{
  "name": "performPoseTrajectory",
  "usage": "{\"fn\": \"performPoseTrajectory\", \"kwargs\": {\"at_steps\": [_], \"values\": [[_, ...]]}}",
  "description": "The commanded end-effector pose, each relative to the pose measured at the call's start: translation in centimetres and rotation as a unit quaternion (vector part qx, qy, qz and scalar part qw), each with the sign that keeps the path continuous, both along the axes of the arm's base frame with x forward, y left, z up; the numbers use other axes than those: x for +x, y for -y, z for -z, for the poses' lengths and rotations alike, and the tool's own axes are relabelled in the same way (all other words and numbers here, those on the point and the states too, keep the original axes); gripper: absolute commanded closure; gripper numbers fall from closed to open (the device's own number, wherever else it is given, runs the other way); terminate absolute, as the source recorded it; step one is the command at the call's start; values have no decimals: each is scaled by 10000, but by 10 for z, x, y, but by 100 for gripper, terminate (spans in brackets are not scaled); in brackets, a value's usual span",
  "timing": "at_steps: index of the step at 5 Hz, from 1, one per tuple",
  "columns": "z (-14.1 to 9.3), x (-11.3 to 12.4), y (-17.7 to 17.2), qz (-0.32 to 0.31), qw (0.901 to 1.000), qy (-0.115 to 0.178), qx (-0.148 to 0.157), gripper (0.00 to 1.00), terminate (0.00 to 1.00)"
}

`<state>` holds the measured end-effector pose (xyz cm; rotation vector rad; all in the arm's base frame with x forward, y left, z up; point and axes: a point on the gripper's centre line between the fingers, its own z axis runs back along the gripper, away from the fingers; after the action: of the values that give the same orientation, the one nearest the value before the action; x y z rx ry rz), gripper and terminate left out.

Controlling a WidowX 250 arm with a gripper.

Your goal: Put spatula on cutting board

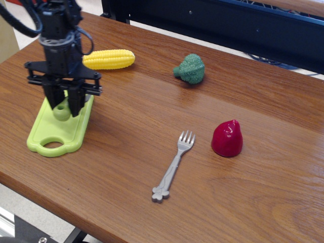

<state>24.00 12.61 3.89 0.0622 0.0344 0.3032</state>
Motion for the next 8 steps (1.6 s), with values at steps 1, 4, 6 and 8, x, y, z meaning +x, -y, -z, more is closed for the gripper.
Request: {"fn": "performPoseTrajectory", "kwargs": {"at_steps": [1,4,6,8], "values": [[9,1,-8,-173,9993,310,89,100,0],[8,1,-5,-254,9987,401,210,0,0],[-40,7,11,-487,9951,857,-88,0,0],[-65,10,21,-319,9936,1052,-258,0,0]]}}
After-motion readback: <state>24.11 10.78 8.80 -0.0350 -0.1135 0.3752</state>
